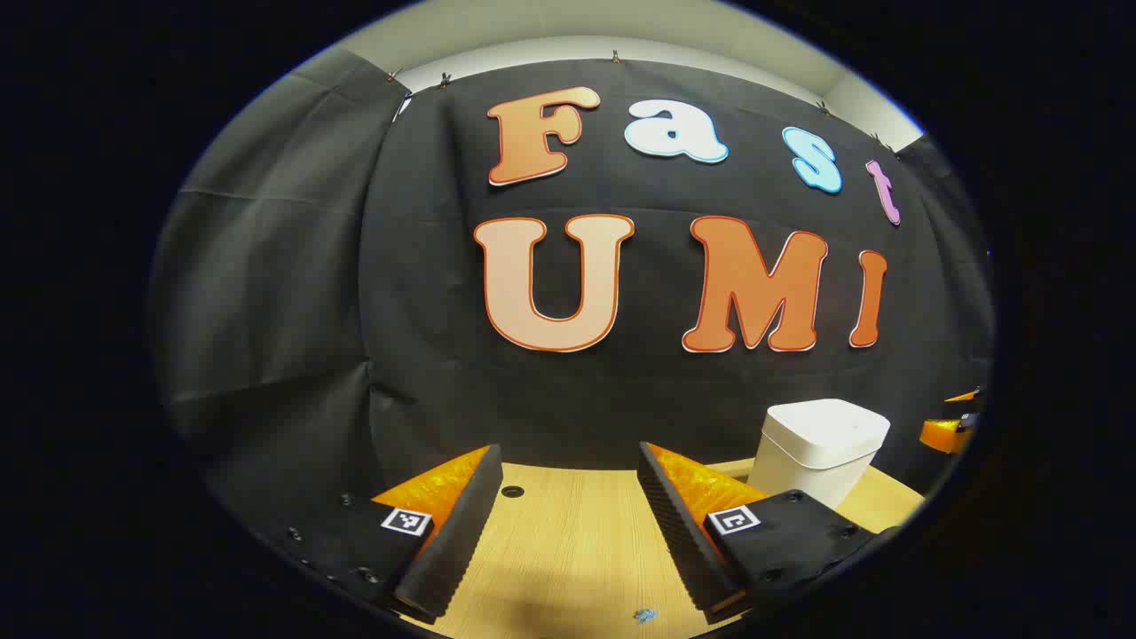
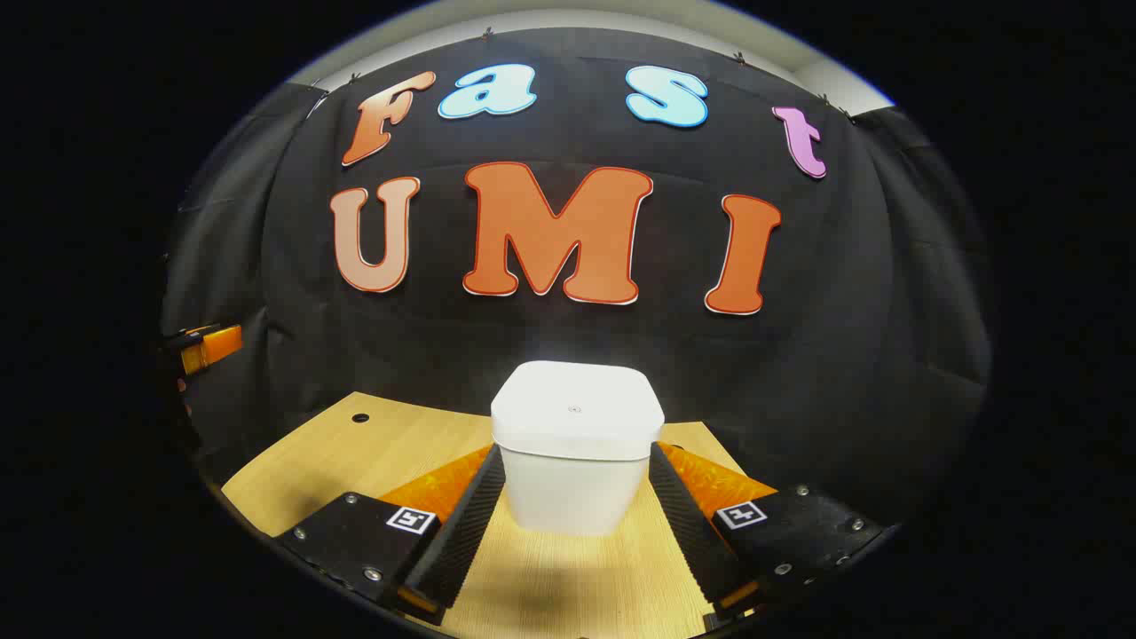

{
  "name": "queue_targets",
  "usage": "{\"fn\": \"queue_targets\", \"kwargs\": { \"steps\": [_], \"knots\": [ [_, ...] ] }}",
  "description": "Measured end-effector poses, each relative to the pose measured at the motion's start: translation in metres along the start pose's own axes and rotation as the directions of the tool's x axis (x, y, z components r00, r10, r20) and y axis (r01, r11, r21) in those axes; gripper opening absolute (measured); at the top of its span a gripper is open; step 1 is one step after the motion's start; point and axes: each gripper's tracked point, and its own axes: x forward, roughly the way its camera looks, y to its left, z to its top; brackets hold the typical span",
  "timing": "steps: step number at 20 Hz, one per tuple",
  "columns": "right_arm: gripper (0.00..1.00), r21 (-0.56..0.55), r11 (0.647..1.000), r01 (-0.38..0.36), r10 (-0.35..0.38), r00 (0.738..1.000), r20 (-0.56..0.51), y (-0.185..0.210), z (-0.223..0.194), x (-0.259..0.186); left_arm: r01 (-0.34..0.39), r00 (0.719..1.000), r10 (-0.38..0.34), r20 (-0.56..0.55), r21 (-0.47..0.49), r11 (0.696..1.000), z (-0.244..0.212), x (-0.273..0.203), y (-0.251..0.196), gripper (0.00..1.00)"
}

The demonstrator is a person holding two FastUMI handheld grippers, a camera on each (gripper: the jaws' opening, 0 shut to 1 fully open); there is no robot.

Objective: Press the lid of the desktop garbage bin to open it, pick up the crumpled paper on the desktop and throw it into the bin, then pick up the pop can on the desktop and drop it into the bin, and finally close the garbage bin lid.

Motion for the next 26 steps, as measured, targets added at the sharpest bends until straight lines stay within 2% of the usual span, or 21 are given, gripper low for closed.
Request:
{"fn": "queue_targets", "kwargs": {
  "steps": [7, 26],
  "knots": [
    [0.99, 0.000, 1.000, 0.004, -0.004, 1.000, 0.012, -0.001, 0.008, -0.008, 0.001, 1.000, -0.001, 0.003, 0.010, 1.000, 0.001, -0.008, 0.003, 0.97],
    [0.98, 0.003, 0.999, 0.032, -0.032, 0.999, -0.025, -0.027, -0.002, -0.032, 0.017, 1.000, -0.017, 0.001, 0.024, 1.000, 0.000, -0.023, -0.008, 0.97]
  ]
}}
